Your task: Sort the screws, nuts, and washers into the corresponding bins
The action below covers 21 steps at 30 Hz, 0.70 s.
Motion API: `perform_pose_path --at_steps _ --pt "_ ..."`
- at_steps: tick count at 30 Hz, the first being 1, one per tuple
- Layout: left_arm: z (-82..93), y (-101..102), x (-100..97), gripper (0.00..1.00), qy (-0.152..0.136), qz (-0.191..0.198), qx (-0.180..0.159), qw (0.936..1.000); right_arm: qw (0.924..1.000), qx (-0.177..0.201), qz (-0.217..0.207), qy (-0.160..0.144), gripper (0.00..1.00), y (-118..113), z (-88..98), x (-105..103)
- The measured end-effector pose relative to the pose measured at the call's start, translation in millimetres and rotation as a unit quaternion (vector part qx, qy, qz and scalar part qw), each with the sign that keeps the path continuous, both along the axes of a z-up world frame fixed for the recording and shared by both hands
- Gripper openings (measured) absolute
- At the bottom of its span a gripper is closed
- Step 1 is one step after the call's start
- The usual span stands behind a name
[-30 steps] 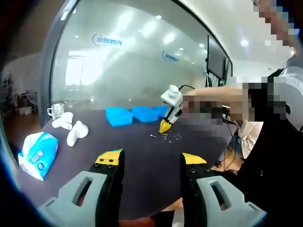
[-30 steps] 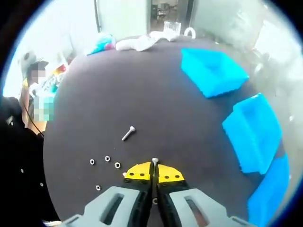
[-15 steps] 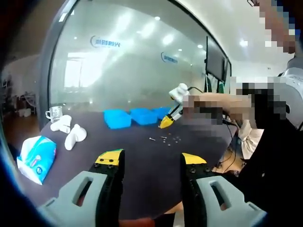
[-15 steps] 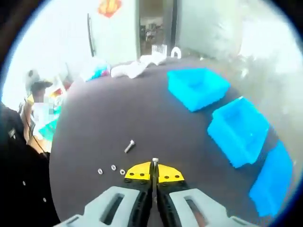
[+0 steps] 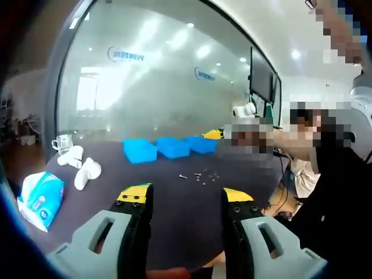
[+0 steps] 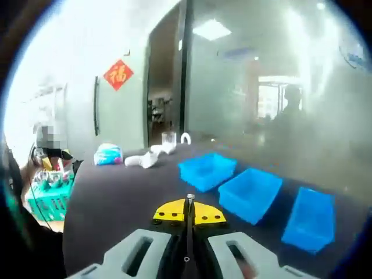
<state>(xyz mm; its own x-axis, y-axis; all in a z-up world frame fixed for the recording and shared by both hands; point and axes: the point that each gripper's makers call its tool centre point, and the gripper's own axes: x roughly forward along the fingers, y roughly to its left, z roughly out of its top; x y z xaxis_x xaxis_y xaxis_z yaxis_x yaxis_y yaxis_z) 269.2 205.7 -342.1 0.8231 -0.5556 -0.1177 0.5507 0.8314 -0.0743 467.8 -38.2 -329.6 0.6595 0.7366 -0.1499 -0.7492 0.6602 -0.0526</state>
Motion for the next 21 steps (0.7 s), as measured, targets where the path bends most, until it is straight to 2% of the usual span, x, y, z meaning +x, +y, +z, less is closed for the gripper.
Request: perform_pose_path --at_steps 4,7,10,21 --pt "3.4 0.5 0.9 0.46 -0.006 0.002 -0.002 1.0000 0.9987 0.037 -0.018 -0.029 0.00 -4.1 8.7 -13.3" --pt "4.5 -2.5 0.0 0.46 -0.009 -0.002 0.003 0.9999 0.9982 0.025 -0.035 -0.041 0.00 -9.0 5.1 -18.2" --pt "5.6 -5.4 -1.3 0.46 -0.011 -0.006 0.004 0.9999 0.9981 0.032 -0.039 -0.036 0.00 -10.1 2.0 -23.5" --pt "8.8 -4.9 -3.6 0.46 -0.015 -0.004 0.006 0.9999 0.9953 0.051 -0.066 -0.049 0.00 -26.1 10.4 -9.2"
